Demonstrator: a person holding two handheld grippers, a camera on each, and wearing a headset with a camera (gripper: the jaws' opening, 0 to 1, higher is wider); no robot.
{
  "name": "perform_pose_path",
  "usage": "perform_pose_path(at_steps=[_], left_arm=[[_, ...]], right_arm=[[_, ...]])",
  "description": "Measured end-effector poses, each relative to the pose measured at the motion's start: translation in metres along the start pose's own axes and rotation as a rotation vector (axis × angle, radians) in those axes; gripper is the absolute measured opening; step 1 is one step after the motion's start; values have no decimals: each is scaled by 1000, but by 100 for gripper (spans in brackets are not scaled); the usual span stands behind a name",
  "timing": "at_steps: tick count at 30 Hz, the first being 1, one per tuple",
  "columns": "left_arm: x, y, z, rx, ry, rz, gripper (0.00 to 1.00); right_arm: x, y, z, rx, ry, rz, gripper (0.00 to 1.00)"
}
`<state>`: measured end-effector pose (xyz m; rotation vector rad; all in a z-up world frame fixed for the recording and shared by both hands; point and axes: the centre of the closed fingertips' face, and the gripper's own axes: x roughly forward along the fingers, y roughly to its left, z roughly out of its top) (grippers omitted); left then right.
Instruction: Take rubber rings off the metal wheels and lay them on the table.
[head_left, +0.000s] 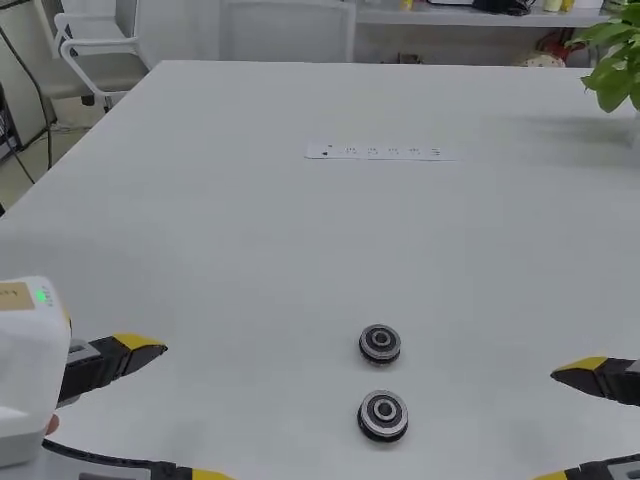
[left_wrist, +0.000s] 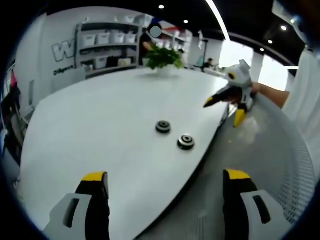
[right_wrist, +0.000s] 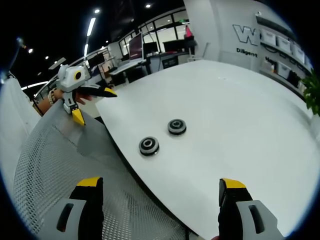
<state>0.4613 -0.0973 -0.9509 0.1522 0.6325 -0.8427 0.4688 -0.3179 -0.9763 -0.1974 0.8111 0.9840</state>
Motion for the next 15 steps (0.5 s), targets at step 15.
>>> perform_pose_path(at_steps=[15], left_arm=[[1, -6, 1, 37, 2, -26, 95]], right_arm=[[-1, 0, 1, -23, 1, -6, 95]])
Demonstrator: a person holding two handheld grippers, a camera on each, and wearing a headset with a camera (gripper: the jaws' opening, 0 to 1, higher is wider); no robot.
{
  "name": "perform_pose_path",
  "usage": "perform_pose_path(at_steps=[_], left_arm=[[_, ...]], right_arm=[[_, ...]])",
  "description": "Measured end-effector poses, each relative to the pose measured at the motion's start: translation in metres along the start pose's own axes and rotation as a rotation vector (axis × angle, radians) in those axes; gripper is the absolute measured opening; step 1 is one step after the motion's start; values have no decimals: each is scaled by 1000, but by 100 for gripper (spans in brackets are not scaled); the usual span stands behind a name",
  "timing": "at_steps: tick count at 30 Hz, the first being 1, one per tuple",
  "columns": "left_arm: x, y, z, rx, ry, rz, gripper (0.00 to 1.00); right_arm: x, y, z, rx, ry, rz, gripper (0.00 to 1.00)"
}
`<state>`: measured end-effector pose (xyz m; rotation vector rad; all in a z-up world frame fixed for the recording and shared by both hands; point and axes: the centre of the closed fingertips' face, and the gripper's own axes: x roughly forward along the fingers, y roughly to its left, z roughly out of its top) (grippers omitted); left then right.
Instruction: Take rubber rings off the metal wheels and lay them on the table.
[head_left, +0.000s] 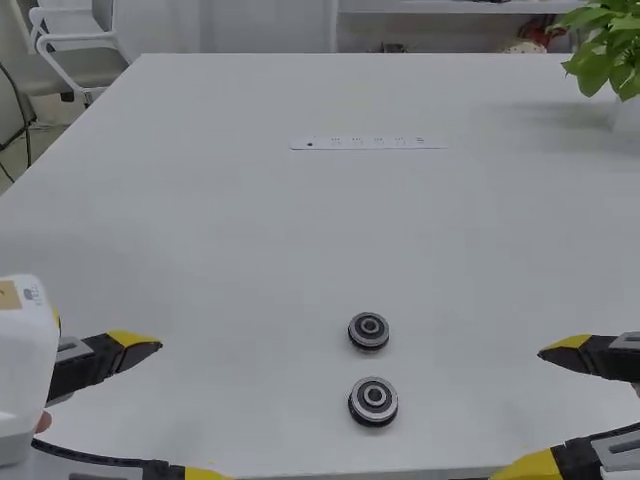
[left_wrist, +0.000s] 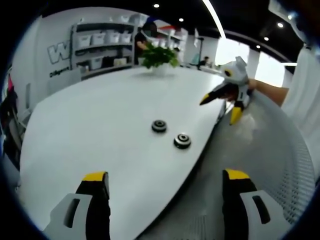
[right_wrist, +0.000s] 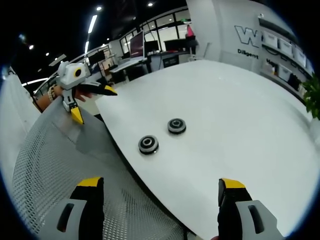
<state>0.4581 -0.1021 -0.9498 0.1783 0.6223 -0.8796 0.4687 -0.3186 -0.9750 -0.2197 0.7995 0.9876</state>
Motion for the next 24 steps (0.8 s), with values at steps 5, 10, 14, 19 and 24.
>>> perform_pose_path(at_steps=[5, 10, 14, 19, 24], left_arm=[[-2, 4, 2, -4, -10, 26, 94], [-6, 11, -4, 11, 38, 69, 93], [-9, 16, -4, 31, 65, 98, 92], [-9, 9, 5, 24, 62, 105, 91], [-8, 4, 12, 46, 82, 123, 91]], right_arm=[[-1, 2, 5, 14, -33, 20, 95], [-2, 8, 8, 7, -46, 55, 95], [-2, 9, 10, 7, -50, 70, 94], [-4, 11, 15, 5, -73, 102, 93], [-4, 11, 14, -5, -74, 128, 91]])
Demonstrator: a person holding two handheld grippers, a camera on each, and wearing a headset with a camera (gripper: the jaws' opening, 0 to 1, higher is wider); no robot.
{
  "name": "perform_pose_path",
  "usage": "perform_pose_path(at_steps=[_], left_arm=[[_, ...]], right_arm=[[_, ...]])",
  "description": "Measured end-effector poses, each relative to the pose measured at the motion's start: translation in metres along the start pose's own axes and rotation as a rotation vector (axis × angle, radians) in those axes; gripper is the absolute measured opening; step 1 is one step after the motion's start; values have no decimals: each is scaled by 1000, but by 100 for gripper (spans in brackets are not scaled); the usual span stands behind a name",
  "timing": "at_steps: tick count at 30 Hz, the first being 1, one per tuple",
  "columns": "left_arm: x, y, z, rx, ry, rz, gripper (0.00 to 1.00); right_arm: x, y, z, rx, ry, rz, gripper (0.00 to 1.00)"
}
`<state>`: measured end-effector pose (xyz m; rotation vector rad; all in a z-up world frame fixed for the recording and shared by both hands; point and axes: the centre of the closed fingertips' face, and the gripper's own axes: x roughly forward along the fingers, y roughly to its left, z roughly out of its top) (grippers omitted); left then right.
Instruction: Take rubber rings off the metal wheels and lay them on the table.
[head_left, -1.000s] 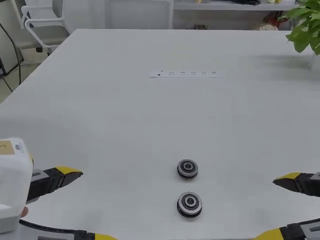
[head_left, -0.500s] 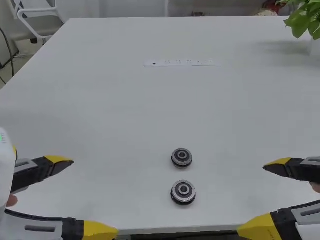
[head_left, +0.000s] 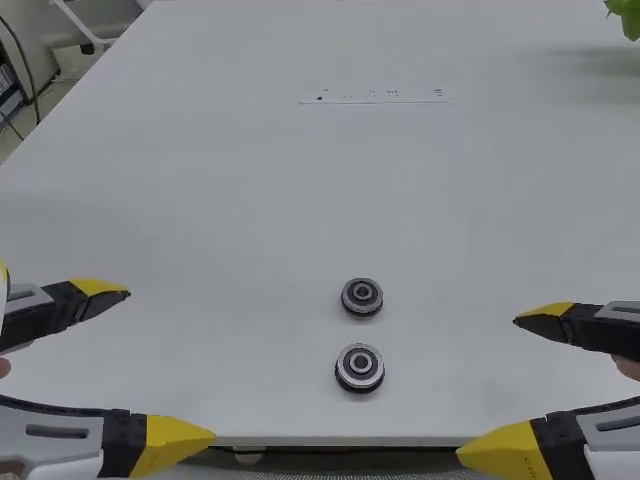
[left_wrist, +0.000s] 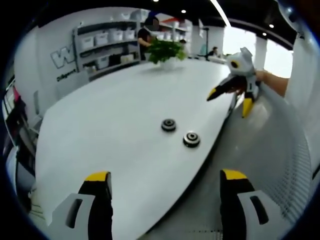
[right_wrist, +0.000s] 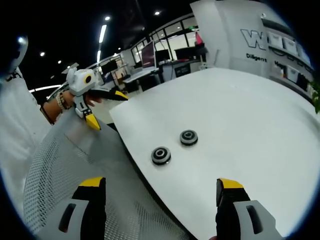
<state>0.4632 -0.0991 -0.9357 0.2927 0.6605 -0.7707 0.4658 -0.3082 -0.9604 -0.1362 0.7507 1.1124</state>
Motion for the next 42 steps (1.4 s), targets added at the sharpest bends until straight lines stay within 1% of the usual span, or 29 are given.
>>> perform_pose_path(at_steps=[4, 6, 8, 13, 17, 20, 22, 23, 25, 27, 29, 31, 34, 36, 39, 41, 42], left_arm=[[3, -9, 11, 16, 4, -8, 90], [5, -13, 16, 25, 9, -15, 90], [8, -17, 23, 29, 1, -15, 89], [15, -28, 38, 38, -13, -26, 88], [23, -34, 48, 59, -13, -29, 87], [31, -39, 57, 94, -29, -31, 85], [35, -43, 62, 104, -34, -37, 84], [35, -43, 62, 108, -34, -40, 84], [39, -45, 66, 130, -41, -47, 83], [43, -46, 70, 143, -40, -51, 82], [46, -47, 74, 173, -45, -68, 81], [49, -48, 77, 187, -51, -81, 81], [52, -46, 78, 204, -49, -89, 80], [54, -48, 81, 221, -62, -108, 80], [60, -49, 88, 210, -109, -142, 79], [63, -50, 89, 203, -125, -156, 77], [64, -51, 87, 213, -128, -170, 76]], right_arm=[[-3, -4, 1, -8, -15, 7, 89], [-4, -6, 3, -5, -33, 15, 88], [-4, -8, 3, -8, -43, 27, 86], [-3, -13, -1, -35, -35, 46, 84], [-2, -15, -1, -57, -53, 70, 82], [2, -16, -4, -70, -39, 95, 81], [4, -17, -7, -83, -21, 99, 80], [5, -17, -7, -100, -12, 102, 80], [6, -16, -6, -115, -12, 106, 80], [7, -15, -2, -123, -25, 118, 79], [9, -15, 3, -132, -45, 127, 78], [14, -17, 6, -134, -52, 129, 77], [20, -18, 11, -131, -53, 122, 76], [23, -14, 16, -139, -69, 134, 75], [30, -11, 18, -152, -69, 155, 73], [34, -9, 17, -154, -56, 168, 72], [37, -7, 16, -162, -50, 176, 71]])
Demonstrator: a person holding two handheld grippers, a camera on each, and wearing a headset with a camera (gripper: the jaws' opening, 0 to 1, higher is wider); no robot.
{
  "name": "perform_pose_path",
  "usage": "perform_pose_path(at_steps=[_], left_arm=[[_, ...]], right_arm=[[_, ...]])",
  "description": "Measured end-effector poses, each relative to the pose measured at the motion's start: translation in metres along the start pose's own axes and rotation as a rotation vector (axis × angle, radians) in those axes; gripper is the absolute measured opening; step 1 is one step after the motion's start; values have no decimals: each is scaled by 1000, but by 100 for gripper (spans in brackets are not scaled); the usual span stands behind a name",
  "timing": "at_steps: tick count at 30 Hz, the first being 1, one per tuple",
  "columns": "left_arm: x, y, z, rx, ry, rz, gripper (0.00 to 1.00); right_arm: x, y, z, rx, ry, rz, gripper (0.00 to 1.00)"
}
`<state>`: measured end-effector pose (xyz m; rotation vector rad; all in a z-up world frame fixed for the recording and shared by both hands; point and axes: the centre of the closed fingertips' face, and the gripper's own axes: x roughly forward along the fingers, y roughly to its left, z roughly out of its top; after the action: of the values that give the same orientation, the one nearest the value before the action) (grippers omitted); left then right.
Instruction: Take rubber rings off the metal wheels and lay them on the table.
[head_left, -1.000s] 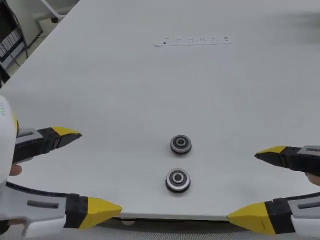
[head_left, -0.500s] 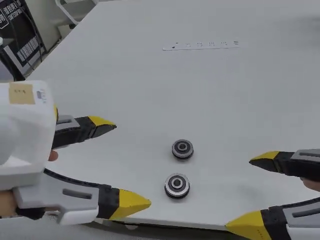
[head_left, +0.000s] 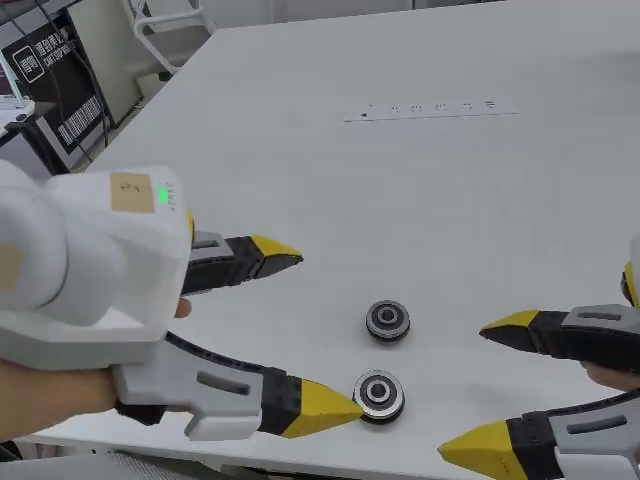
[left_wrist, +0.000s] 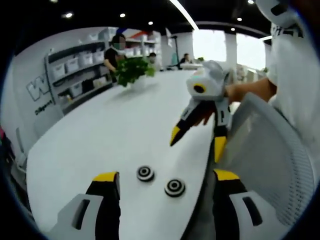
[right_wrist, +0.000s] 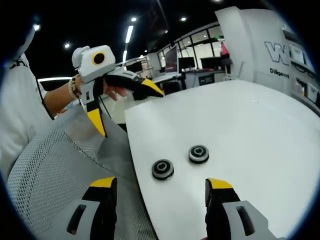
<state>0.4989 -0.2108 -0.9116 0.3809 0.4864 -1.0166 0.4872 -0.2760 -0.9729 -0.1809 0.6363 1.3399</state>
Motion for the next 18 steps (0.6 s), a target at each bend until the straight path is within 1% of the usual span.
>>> perform_pose_path(at_steps=[3, 6, 9, 11, 12, 18], left_arm=[[3, 0, -5, 10, -1, -6, 73], [6, 1, -8, 30, 2, -7, 71], [11, 2, -7, 45, -18, -12, 69], [16, 2, -5, 52, -52, -15, 66], [19, 0, -6, 55, -54, -23, 65], [29, -9, -16, 82, -37, -72, 61]], right_arm=[[6, 6, -2, -20, 17, 17, 69], [11, 8, -4, -39, 23, 26, 67], [15, 7, -4, -50, 21, 26, 63], [18, 6, -3, -51, 18, 34, 62], [19, 7, -4, -49, 20, 41, 61], [29, 6, -6, -73, 32, 57, 56]])
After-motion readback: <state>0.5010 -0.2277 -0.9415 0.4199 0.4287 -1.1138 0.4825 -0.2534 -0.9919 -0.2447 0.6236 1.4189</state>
